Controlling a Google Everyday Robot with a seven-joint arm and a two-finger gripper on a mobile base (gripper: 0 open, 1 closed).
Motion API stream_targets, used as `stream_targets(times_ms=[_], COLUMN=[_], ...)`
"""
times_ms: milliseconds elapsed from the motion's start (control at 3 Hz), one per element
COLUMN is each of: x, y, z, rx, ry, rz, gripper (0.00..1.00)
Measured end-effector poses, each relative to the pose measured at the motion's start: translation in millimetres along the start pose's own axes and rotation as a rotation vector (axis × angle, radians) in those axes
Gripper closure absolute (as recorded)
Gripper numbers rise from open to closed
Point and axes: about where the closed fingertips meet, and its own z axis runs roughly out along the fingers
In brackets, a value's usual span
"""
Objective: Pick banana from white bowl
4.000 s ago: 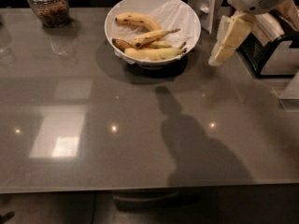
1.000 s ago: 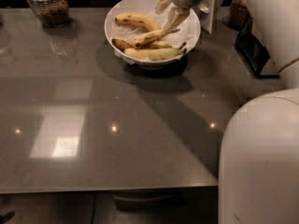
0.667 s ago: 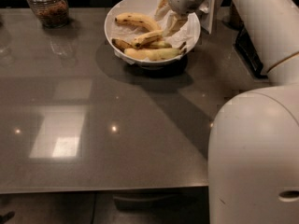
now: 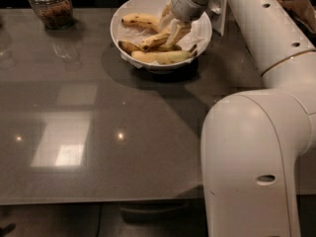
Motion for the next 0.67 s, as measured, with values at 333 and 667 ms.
stream_targets(times_ms=[333,667], x=[-6,-16], y=[-4,-6], z=[11,21], rx=[-0.009,-0.023], ry=[-0.031,-0.064], rz=[-0.003,-0.008], gripper=[0.51,0.51])
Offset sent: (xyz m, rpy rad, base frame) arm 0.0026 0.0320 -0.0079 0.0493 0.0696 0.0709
